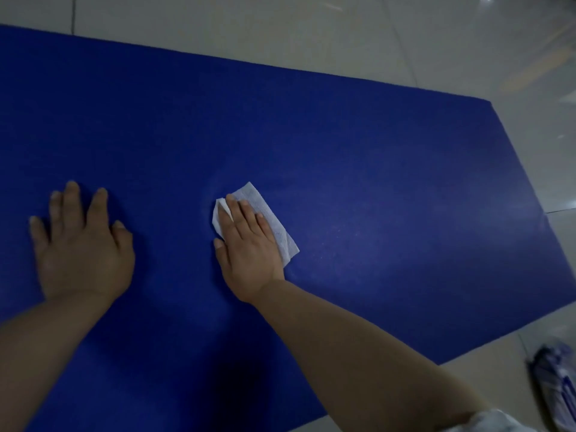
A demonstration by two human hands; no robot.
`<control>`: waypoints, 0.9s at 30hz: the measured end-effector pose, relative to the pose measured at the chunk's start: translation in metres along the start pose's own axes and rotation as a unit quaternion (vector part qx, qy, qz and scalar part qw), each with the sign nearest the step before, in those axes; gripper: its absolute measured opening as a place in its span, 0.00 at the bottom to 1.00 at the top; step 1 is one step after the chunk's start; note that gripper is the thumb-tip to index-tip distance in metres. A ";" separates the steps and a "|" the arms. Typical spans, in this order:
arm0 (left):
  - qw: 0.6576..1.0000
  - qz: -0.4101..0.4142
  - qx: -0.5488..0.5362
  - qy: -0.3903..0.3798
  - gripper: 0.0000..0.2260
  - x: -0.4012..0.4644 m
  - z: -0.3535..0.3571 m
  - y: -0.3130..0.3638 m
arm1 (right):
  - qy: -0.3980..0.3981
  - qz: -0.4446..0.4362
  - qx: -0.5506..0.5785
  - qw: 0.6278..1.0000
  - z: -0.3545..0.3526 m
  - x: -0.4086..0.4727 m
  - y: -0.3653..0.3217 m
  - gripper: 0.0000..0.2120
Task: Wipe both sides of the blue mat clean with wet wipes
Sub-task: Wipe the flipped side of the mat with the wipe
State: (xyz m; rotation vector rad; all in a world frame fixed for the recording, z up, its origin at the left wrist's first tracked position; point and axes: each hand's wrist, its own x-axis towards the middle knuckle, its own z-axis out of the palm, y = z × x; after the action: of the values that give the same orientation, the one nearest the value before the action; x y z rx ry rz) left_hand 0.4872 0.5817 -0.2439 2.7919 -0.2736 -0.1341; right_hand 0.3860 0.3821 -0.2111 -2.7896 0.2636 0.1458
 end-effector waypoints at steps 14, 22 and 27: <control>0.999 -0.002 0.028 0.020 0.25 -0.003 -0.013 0.010 | 0.063 0.168 -0.111 0.978 -0.018 0.063 0.026 0.26; 0.999 0.000 0.036 0.026 0.27 -0.003 -0.013 0.010 | 0.018 -0.001 -0.203 0.979 -0.019 0.090 0.000 0.16; 0.999 0.000 0.041 0.031 0.27 -0.002 -0.012 0.010 | 0.094 0.247 -0.160 0.951 -0.038 0.106 0.040 0.25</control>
State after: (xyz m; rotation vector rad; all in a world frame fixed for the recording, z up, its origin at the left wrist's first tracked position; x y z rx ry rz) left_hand 0.4845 0.5766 -0.2293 2.8715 -0.2683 -0.0365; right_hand 0.4838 0.3150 -0.2024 -2.9927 1.0759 0.0396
